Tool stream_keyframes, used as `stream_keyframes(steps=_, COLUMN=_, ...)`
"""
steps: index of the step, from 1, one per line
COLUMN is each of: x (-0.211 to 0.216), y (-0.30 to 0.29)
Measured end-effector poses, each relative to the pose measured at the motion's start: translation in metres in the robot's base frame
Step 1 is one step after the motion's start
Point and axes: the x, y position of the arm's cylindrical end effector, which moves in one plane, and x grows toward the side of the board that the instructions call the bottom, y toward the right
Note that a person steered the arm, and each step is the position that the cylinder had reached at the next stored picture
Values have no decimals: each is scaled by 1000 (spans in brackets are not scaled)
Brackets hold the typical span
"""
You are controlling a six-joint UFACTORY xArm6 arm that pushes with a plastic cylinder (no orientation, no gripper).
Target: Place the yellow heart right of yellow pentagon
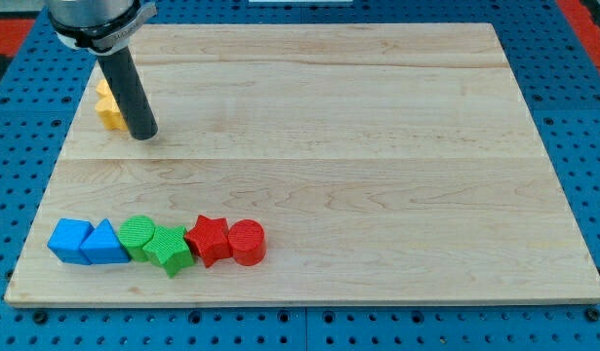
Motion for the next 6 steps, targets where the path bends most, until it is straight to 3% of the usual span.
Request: stream_keyframes(steps=6, x=15, y=37)
